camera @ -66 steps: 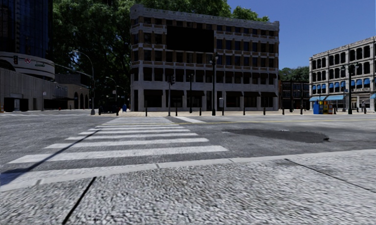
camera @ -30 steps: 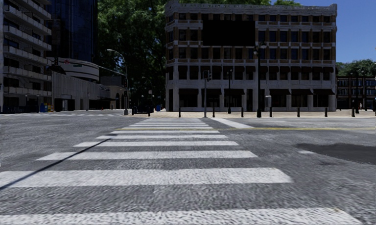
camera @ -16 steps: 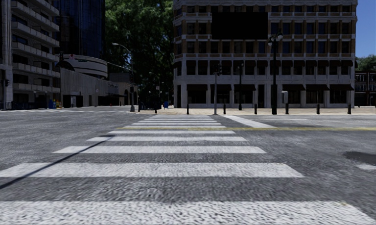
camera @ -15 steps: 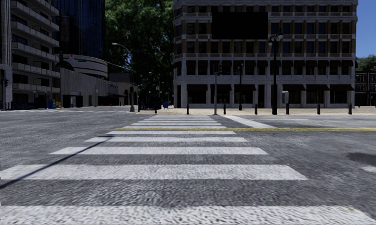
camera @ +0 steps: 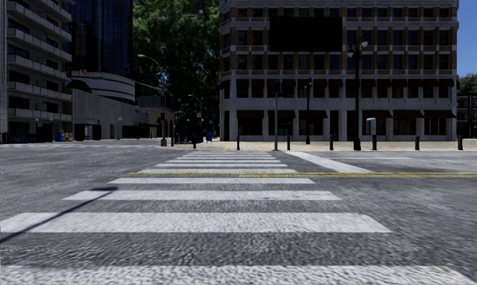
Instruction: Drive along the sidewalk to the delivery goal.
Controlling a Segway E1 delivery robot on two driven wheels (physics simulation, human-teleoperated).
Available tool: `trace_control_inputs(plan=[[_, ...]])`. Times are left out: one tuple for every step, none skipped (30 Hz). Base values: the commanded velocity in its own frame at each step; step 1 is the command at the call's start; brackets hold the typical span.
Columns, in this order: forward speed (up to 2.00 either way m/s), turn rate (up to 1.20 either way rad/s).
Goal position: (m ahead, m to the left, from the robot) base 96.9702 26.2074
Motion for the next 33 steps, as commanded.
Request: trace_control_inputs(plan=[[2.0,0.01],[2.0,0.09],[2.0,0.12],[2.0,0.12],[2.0,0.16],[2.0,0.2],[2.0,0.22],[2.0,0.22],[2.0,0.22],[2.0,0.22],[2.0,0.13],[2.0,0.13],[2.0,0.01],[2.0,0.0],[2.0,0.0],[2.0,0.0],[2.0,0.0],[2.0,0.0],[2.0,0.0],[2.0,0.0],[2.0,0.0],[2.0,0.0],[2.0,0.0],[2.0,0.0],[2.0,0.0],[2.0,0.0],[2.0,0.0],[2.0,0.0],[2.0,0.0],[2.0,0.0],[2.0,0.11],[2.0,0.19],[2.0,0.19]])
